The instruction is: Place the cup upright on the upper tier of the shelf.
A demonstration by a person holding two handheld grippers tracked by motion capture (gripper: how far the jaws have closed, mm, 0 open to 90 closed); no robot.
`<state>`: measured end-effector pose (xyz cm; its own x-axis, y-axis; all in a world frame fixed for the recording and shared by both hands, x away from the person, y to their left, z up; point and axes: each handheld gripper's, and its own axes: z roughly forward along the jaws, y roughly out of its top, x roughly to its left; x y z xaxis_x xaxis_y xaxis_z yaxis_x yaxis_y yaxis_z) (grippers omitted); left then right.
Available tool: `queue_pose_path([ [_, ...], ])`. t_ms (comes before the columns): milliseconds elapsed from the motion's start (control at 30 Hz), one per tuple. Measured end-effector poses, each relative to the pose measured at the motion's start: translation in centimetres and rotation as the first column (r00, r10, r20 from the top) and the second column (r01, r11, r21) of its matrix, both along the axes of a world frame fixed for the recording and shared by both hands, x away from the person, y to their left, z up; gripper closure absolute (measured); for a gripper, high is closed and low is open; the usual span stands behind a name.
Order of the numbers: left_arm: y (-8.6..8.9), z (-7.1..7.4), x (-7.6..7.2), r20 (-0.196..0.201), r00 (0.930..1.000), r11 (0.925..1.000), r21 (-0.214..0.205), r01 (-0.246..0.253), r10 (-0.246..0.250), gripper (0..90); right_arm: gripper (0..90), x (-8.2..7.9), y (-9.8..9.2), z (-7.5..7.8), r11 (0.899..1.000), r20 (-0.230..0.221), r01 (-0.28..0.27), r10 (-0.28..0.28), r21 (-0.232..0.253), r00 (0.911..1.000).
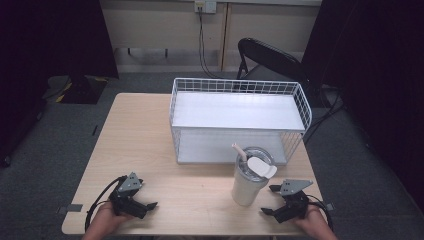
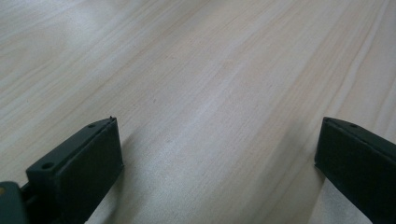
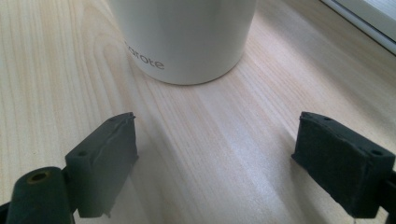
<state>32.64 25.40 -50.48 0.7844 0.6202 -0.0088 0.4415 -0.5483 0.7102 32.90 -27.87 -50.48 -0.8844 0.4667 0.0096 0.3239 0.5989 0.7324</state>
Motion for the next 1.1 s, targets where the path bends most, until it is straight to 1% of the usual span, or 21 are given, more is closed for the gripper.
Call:
queue_pose_path([
  [300, 0.0, 0.0, 0.0, 0.000, 1.0000, 1.0000, 0.002, 0.003, -0.003, 0.1, 12.5, 0.0, 0.0, 0.0, 1.000, 0.000, 0.000, 0.000, 0.000, 1.0000],
  [367, 0.0, 0.0, 0.0, 0.001, 1.0000, 1.0000, 0.002, 0.004, -0.004, 0.1, 12.6, -0.1, 0.0, 0.0, 1.000, 0.000, 0.011, -0.011, 0.001, 0.9999],
  [467, 0.0, 0.0, 0.0, 0.001, 1.0000, 1.0000, 0.003, 0.004, -0.004, 0.1, 13.9, -0.2, 0.0, 0.1, 1.000, -0.016, 0.024, -0.023, 0.015, 0.9996],
  [533, 0.0, 0.0, 0.0, 0.001, 1.0000, 1.0000, 0.002, 0.004, -0.004, 0.1, 15.1, 0.0, 0.0, 0.3, 0.999, -0.037, 0.036, -0.036, 0.017, 0.9987],
  [600, 0.0, 0.0, 0.0, 0.001, 1.0000, 1.0000, 0.002, 0.004, -0.004, 0.1, 14.6, 0.2, -0.1, 0.7, 0.997, -0.054, 0.056, -0.053, 0.061, 0.9971],
  [633, 0.0, 0.0, 0.0, 0.001, 1.0000, 1.0000, 0.002, 0.004, -0.004, 0.1, 15.1, 0.3, -0.1, 1.0, 0.995, -0.047, 0.060, -0.057, 0.082, 0.9973],
  [700, 0.0, 0.0, 0.0, 0.001, 1.0000, 1.0000, 0.002, 0.004, -0.004, 0.1, 15.3, 0.3, 0.0, 1.3, 0.994, -0.039, 0.061, -0.058, 0.092, 0.9976],
  [733, 0.0, 0.0, 0.0, 0.001, 1.0000, 1.0000, 0.002, 0.004, -0.004, 0.1, 15.3, 0.3, 0.5, 1.9, 0.993, -0.016, 0.051, -0.049, 0.102, 0.9987],
  [833, 0.0, 0.0, 0.0, 0.001, 1.0000, 1.0000, 0.002, 0.004, -0.004, 0.1, 15.2, 0.2, 1.3, 2.7, 0.994, 0.014, 0.032, -0.033, 0.104, 0.9993],
  [900, 0.0, 0.0, 0.0, 0.001, 1.0000, 1.0000, 0.002, 0.004, -0.004, 0.1, 15.3, 0.3, 1.7, 3.1, 0.989, 0.005, 0.012, -0.013, 0.146, 0.9999],
  [967, 0.0, 0.0, 0.0, 0.001, 1.0000, 1.0000, 0.002, 0.004, -0.004, 0.1, 15.2, 0.3, 2.0, 3.6, 0.987, 0.009, 0.005, -0.007, 0.158, 0.9999],
  [1000, 0.0, 0.0, 0.0, 0.000, 1.0000, 1.0000, 0.002, 0.004, -0.004, 0.1, 15.2, 0.4, 2.2, 3.9, 0.987, 0.019, 0.003, -0.006, 0.160, 0.9998],
  [1067, 0.0, 0.0, 0.0, 0.001, 1.0000, 1.0000, 0.002, 0.004, -0.004, 0.1, 15.2, 0.6, 2.4, 4.3, 0.981, 0.013, 0.005, -0.008, 0.194, 0.9999],
  [1100, 0.0, 0.0, 0.0, 0.001, 1.0000, 1.0000, 0.002, 0.004, -0.004, 0.1, 15.1, 0.6, 2.5, 4.4, 0.978, 0.018, 0.002, -0.006, 0.206, 0.9998],
])
